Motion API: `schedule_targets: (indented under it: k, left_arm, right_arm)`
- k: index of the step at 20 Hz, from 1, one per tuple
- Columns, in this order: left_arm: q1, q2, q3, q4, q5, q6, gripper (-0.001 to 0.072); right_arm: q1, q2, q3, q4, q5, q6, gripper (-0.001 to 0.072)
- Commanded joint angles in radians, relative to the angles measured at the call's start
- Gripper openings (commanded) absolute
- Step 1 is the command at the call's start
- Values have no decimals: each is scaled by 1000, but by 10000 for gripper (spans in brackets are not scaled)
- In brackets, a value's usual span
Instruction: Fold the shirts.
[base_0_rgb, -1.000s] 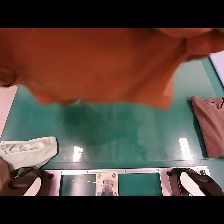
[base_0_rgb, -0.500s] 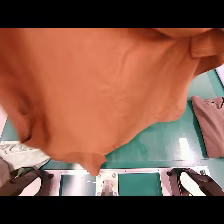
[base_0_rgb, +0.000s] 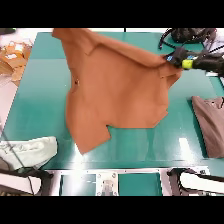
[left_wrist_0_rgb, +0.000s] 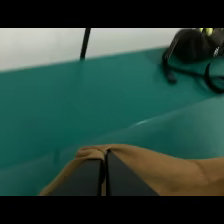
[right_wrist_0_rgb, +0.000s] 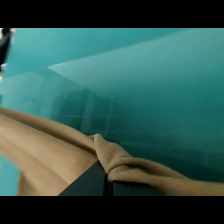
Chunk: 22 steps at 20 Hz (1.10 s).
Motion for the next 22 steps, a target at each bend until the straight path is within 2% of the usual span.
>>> schedule_targets:
  k: [1,4,5,6,7,8,9,10,11,12,13,14,15,16,17,20,22]
  left_arm:
    - [-73,-183,1,-11,100,48,25]
    - [-112,-263,1,-13,140,45,26]
    - [-113,-277,-1,-12,136,42,27]
    - [-111,-279,-1,-10,124,38,135]
    - [-106,-277,3,-6,109,32,456]
    - [-95,-274,18,-3,73,5,566]
    - [-77,-270,44,-3,-13,-15,567]
    - [-54,-267,80,6,-129,-16,566]
    - [-27,-261,103,22,-231,-29,496]
    - [6,-253,111,32,-321,-45,329]
    - [44,-240,109,32,-401,-61,108]
    - [80,-235,108,31,-465,-95,25]
    - [112,-229,107,34,-516,-142,24]
    - [138,-224,107,47,-574,-178,23]
    - [154,-218,106,78,-630,-214,23]
    - [156,-142,-6,283,-780,-282,23]
    - [159,-36,-179,321,-748,-283,23]
  right_arm:
    - [22,-217,-8,19,-166,-29,16]
    - [27,-338,2,126,-235,-112,19]
    - [27,-367,19,136,-236,-116,74]
    - [24,-388,42,138,-233,-116,171]
    - [17,-393,59,138,-229,-116,264]
    - [3,-390,85,137,-195,-116,315]
    - [-20,-385,117,134,-132,-116,312]
    - [-56,-373,150,119,-40,-116,297]
    - [-95,-358,171,106,50,-116,251]
    - [-132,-340,178,88,116,-107,251]
    - [-168,-320,177,60,175,-84,234]
    - [-203,-301,172,21,236,-62,135]
    - [-230,-276,153,-25,280,-31,112]
    - [-248,-248,119,-69,307,-8,48]
    - [-263,-209,68,-115,326,11,16]
    - [-296,-76,-125,-245,324,48,15]
    - [-336,2,-242,-320,320,80,16]
